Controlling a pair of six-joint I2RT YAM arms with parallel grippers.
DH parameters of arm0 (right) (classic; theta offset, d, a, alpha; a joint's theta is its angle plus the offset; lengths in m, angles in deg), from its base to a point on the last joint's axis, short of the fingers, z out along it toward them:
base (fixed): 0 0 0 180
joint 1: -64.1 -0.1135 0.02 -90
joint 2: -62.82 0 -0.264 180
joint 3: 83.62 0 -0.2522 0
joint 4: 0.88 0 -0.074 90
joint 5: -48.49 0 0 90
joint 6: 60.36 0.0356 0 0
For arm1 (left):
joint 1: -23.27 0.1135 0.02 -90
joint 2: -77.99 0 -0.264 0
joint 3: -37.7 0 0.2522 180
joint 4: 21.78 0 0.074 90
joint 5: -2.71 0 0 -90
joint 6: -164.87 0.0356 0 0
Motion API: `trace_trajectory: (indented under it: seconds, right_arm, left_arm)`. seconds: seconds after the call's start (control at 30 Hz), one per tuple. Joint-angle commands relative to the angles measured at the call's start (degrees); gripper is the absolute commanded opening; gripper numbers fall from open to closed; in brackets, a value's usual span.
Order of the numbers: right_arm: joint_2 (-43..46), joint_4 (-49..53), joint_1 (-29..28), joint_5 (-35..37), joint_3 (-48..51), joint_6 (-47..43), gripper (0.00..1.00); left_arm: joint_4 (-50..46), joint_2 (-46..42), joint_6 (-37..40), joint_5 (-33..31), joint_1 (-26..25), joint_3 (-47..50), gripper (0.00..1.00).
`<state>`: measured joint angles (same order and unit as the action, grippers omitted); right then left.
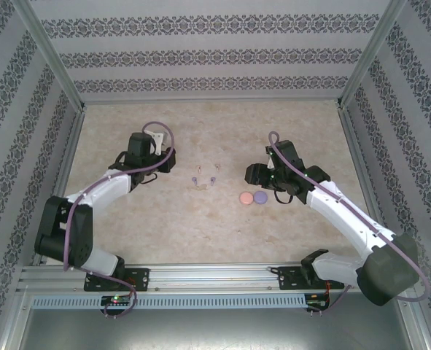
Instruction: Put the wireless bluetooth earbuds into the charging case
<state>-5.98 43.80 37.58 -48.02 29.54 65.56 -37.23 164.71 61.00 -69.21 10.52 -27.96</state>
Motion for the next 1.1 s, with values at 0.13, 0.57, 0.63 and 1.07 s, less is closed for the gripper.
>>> trace_trajectory:
  seconds: [0.13,0.57,0.63,1.07]
  right_arm:
    - [-1.6,-2.1,-1.2,3.0,0.5,0.9,0.62]
    - [-2.9,-2.6,-1.4,3.9,1.4,1.2,0.62]
    - [-2.9,-2.5,-1.5,3.8,1.3,1.2,0.62]
    - [-3.4,-1.6,-2.4,4.3,0.5,0.8,0.62]
  left_arm:
    - [-13.5,10.2,-2.1,12.2,4.0,-7.8,0.00]
    - [-16.6,20.9,-3.1,20.3,5.8,-14.0,0.00]
    - [-17.3,21.9,-3.0,19.9,6.1,-14.4,0.00]
    - [-23.7,25.4,0.4,14.8,8.8,-17.7,0.30]
